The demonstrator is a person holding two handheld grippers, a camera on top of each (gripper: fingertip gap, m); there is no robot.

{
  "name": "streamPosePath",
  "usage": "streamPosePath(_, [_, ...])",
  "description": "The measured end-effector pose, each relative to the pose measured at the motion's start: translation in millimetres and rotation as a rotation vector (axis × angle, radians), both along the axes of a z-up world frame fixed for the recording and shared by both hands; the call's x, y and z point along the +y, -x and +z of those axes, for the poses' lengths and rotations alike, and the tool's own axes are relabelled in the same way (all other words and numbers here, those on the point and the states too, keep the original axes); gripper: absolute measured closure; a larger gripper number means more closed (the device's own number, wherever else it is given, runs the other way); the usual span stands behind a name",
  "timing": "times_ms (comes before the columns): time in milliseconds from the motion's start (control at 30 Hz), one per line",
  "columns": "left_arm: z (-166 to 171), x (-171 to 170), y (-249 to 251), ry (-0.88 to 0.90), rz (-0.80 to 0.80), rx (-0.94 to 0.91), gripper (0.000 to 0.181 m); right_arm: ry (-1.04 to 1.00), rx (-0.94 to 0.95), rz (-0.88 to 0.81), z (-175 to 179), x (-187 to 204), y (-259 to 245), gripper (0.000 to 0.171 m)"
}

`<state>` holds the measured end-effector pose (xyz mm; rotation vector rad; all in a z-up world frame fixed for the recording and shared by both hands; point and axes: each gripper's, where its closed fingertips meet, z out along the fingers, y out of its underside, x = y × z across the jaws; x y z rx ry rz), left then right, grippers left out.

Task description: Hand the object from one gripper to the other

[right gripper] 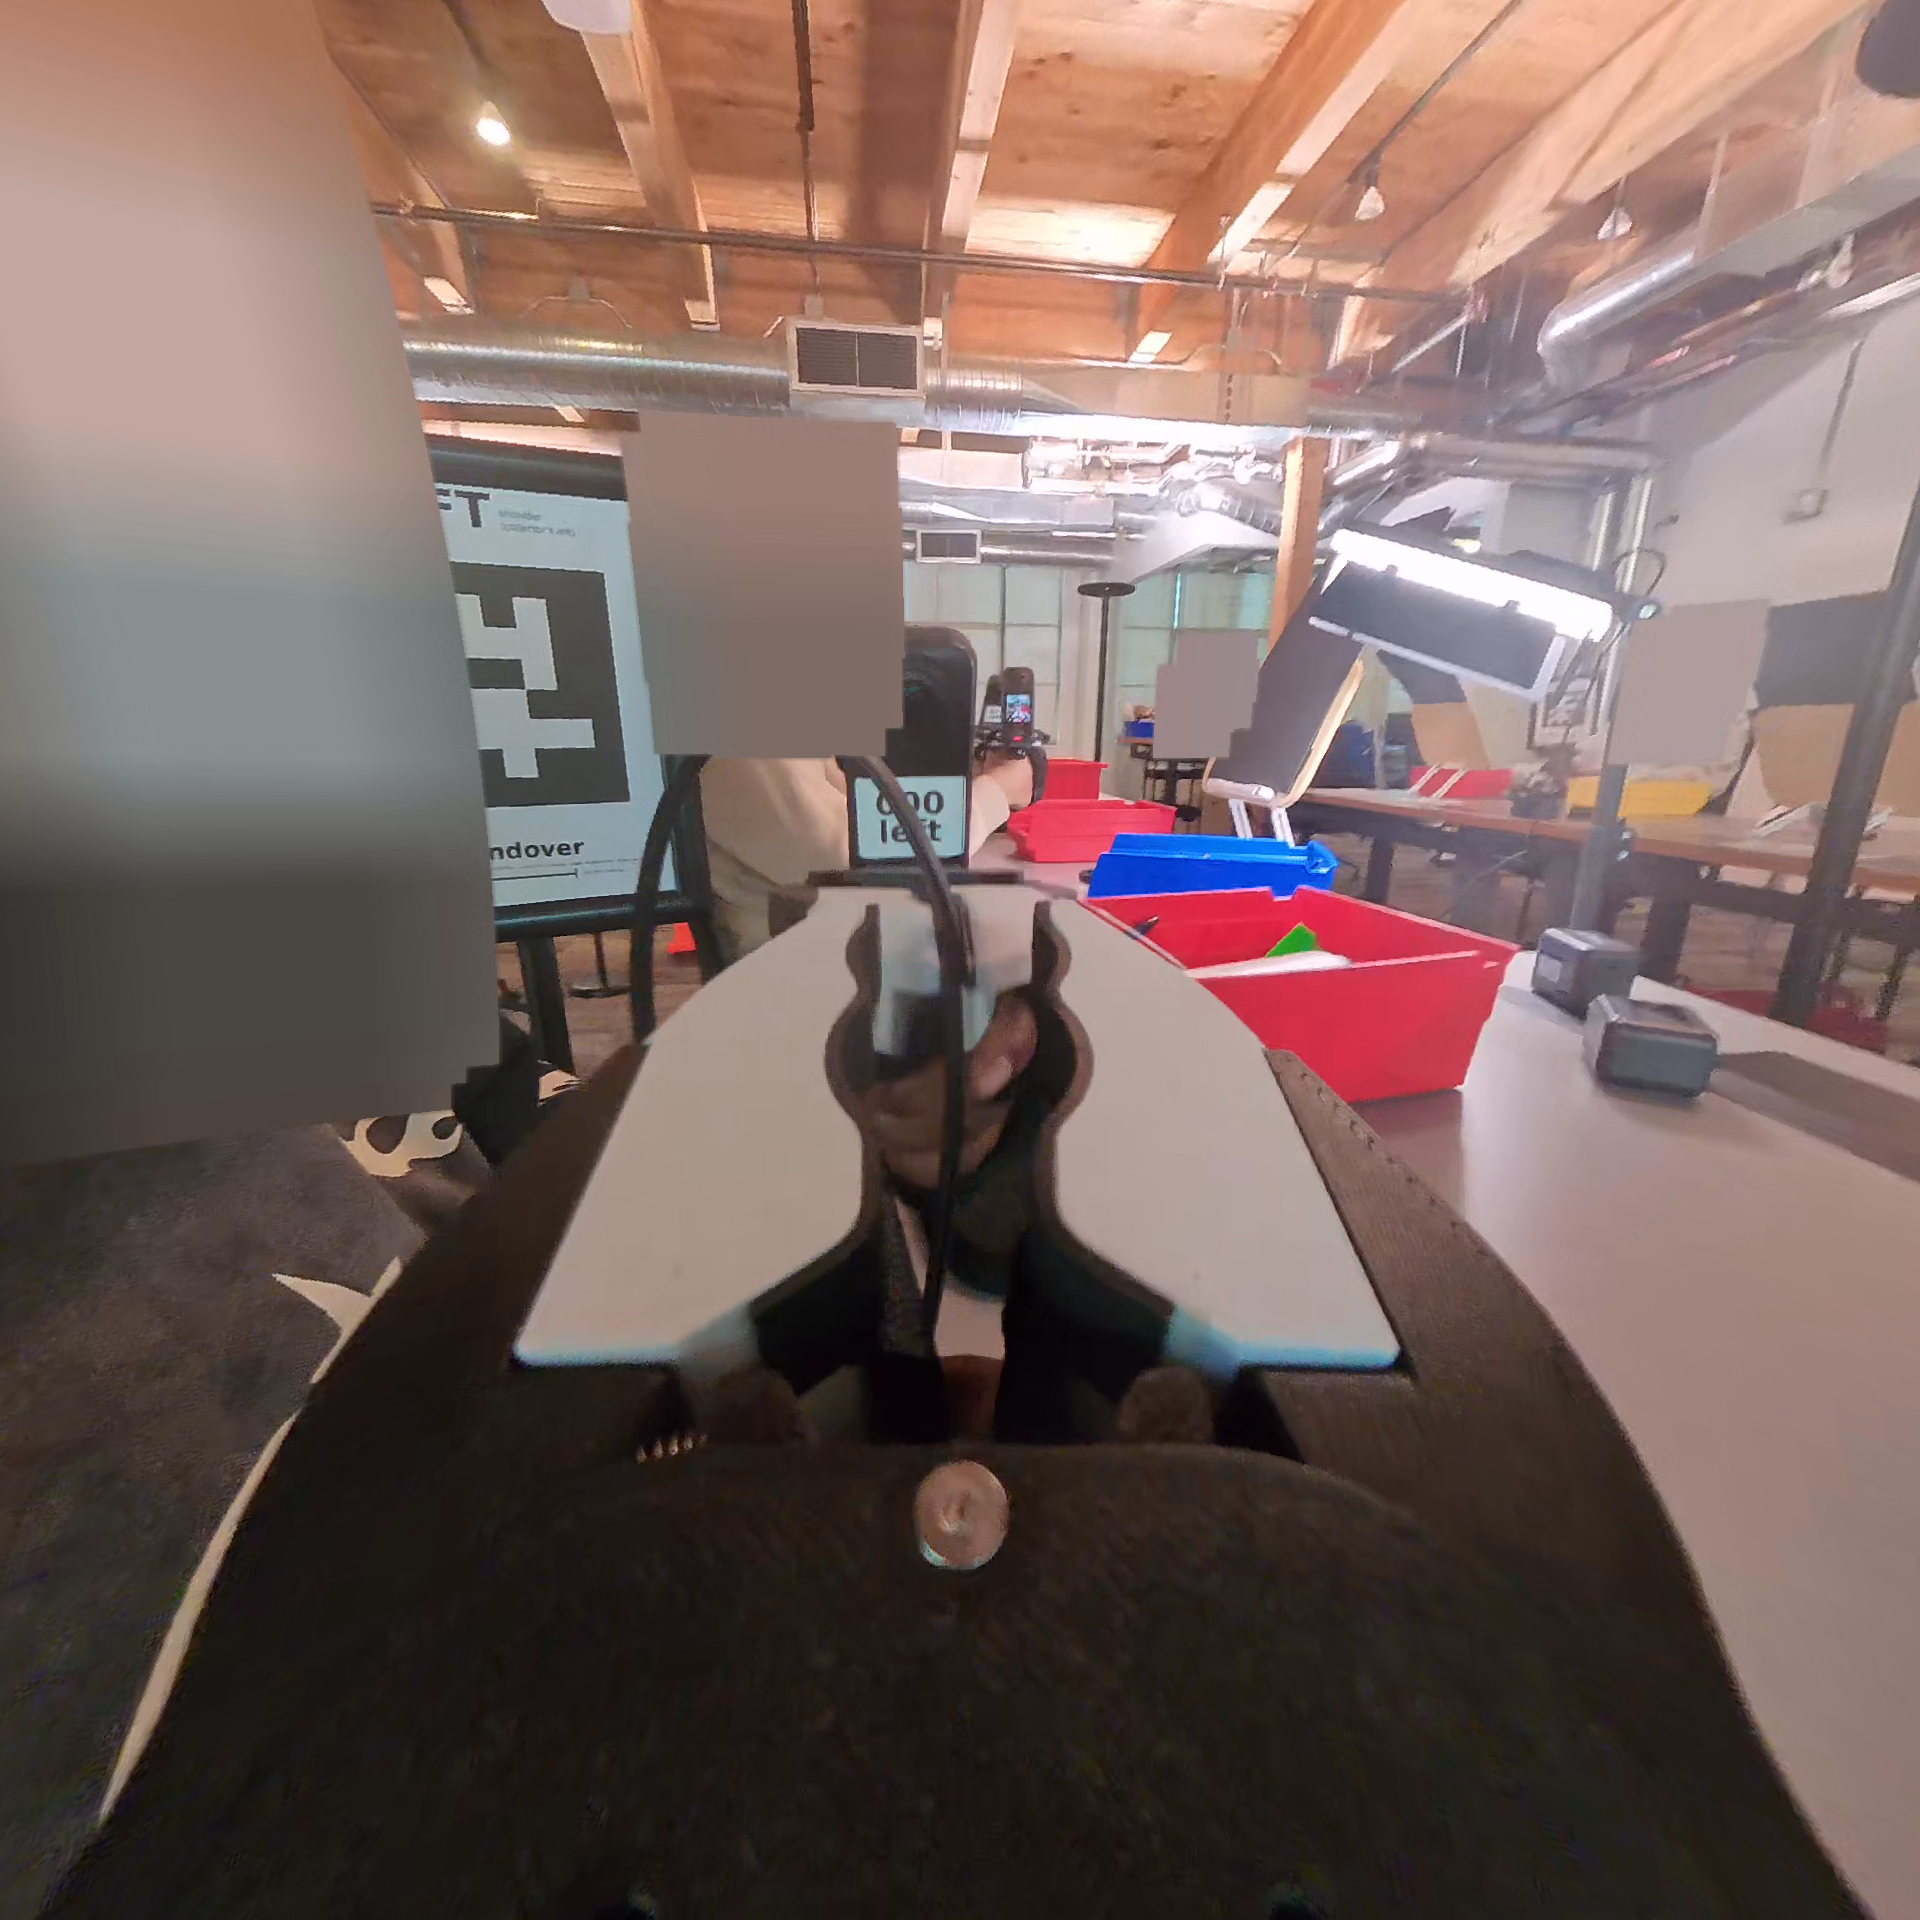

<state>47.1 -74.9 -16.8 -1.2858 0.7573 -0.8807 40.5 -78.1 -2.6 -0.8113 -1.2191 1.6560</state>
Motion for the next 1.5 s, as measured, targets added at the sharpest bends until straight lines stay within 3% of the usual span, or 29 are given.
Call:
streamPosePath(200, [17, -9, 7, -0.04, -0.002, -0.059, 0.178, -0.05, -0.187, 0.104, -38, -10, 15, 0.143])
streamPosePath(300, [21, -14, 4, -0.059, -0.01, -0.062, 0.177, -0.075, -0.193, 0.147, -42, -19, 15, 0.167])
streamPosePath(667, [0, -7, -4, 0.003, -0.032, 0.021, 0.16, 0.002, -0.081, 0.147, -13, -14, 1, 0.167])
streamPosePath(1033, [-21, -2, -24, 0.058, -0.087, 0.054, 0.161, 0.008, 0.006, 0.094, 2, -14, -5, 0.167])
streamPosePath(1100, [-25, -3, -29, 0.055, -0.094, 0.073, 0.174, -0.004, 0.011, 0.075, 3, -13, -4, 0.167])
streamPosePath(1267, [-17, -1, -21, 0.028, -0.058, 0.048, 0.178, -0.006, 0.043, 0.076, 8, -14, -8, 0.16])
streamPosePath(1500, [10, -10, -3, -0.055, -0.042, -0.037, 0.178, -0.015, -0.126, 0.137, -21, -12, 4, 0.147])
